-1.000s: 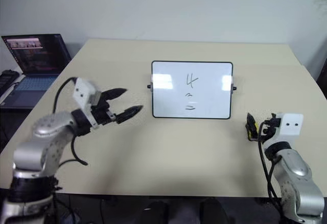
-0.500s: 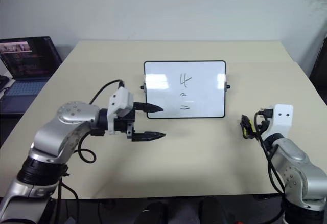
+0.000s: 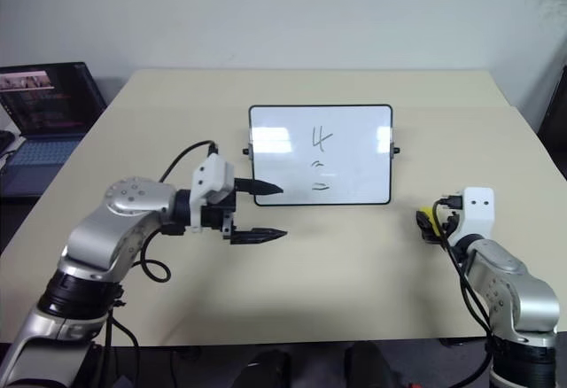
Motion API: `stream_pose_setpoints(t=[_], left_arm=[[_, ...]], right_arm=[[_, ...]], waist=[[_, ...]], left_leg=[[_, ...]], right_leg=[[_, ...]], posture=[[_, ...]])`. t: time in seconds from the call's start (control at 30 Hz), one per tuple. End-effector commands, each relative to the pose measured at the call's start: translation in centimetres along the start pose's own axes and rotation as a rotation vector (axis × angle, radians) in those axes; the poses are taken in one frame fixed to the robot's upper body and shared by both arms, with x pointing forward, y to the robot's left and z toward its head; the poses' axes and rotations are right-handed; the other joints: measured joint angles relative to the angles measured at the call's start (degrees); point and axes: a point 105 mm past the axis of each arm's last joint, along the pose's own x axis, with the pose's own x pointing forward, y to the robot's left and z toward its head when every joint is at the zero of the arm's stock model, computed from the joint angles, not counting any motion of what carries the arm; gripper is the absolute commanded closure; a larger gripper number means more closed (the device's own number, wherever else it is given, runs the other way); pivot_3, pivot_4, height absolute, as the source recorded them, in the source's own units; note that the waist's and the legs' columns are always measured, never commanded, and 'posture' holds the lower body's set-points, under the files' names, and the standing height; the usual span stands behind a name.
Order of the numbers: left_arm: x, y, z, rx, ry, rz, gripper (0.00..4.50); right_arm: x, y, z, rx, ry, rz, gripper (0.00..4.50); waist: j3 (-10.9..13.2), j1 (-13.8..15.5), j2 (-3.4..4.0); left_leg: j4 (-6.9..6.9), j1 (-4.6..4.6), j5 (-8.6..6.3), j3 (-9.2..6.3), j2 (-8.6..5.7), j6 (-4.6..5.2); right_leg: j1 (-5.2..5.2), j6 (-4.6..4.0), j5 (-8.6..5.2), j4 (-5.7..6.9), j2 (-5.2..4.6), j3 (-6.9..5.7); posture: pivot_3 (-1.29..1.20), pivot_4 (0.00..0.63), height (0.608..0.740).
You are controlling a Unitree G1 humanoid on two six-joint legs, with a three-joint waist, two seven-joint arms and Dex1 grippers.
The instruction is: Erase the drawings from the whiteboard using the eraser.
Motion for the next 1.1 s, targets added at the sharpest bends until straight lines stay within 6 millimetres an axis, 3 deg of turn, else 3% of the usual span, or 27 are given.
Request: stream_pose_setpoints(t=[0.03, 0.5, 0.63, 0.83, 0.97, 1.1], left_arm=[[-0.1, 0.0, 0.8, 0.045, -0.017, 0.012, 0.0], [-0.4, 0.1, 0.3, 0.042, 0.002, 0.022, 0.0], [-0.4, 0.0, 0.2, 0.044, 0.007, 0.02, 0.0], [-0.5, -0.2, -0.1, 0.037, 0.011, 0.026, 0.0], [-0.7, 0.2, -0.5, 0.015, 0.011, 0.067, 0.0], [-1.7, 2.5, -0.8, -0.023, 0.012, 0.235, 0.0]], right_arm=[[0.0, 0.1, 0.9, -0.017, -0.042, 0.009, 0.03], [0.8, -0.2, 0.6, -0.009, -0.025, 0.011, 0.03], [1.0, -0.2, 0.5, -0.006, -0.022, 0.01, 0.91], [1.1, 0.1, 0.2, 0.005, -0.02, 0.016, 3.15], [1.1, 0.2, 0.2, 0.005, -0.022, 0.018, 3.25], [0.6, 0.8, 1.6, -0.033, -0.086, 0.042, 3.25]], waist=[[0.0, 0.0, 0.0], [0.0, 0.0, 0.0], [0.0, 0.0, 0.0], [0.0, 0.0, 0.0], [0.0, 0.0, 0.0], [0.0, 0.0, 0.0]], left_leg=[[0.0, 0.0, 0.0, 0.0, 0.0, 0.0], [0.01, 0.01, 0.0, 0.01, 0.01, 0.0], [0.01, 0.01, 0.0, 0.01, 0.01, 0.0], [0.01, 0.01, 0.0, 0.02, 0.01, 0.0], [0.02, 0.02, 0.0, 0.01, 0.01, 0.0], [0.02, 0.04, 0.0, 0.02, 0.02, 0.0]], right_leg=[[0.0, 0.0, 0.0, 0.0, 0.0, 0.0], [-0.01, -0.05, 0.03, 0.02, 0.01, 0.01], [-0.01, -0.19, 0.11, 0.03, 0.01, 0.02], [-0.01, -0.19, 0.11, 0.04, 0.01, 0.03], [-0.01, -0.19, 0.11, 0.05, 0.01, 0.03], [-0.01, -0.17, 0.1, 0.08, 0.02, 0.04]], posture=[[0.0, 0.15, 0.74], [0.0, 0.15, 0.74], [0.0, 0.15, 0.74], [0.0, 0.15, 0.74], [0.0, 0.15, 0.74], [0.0, 0.15, 0.74]])
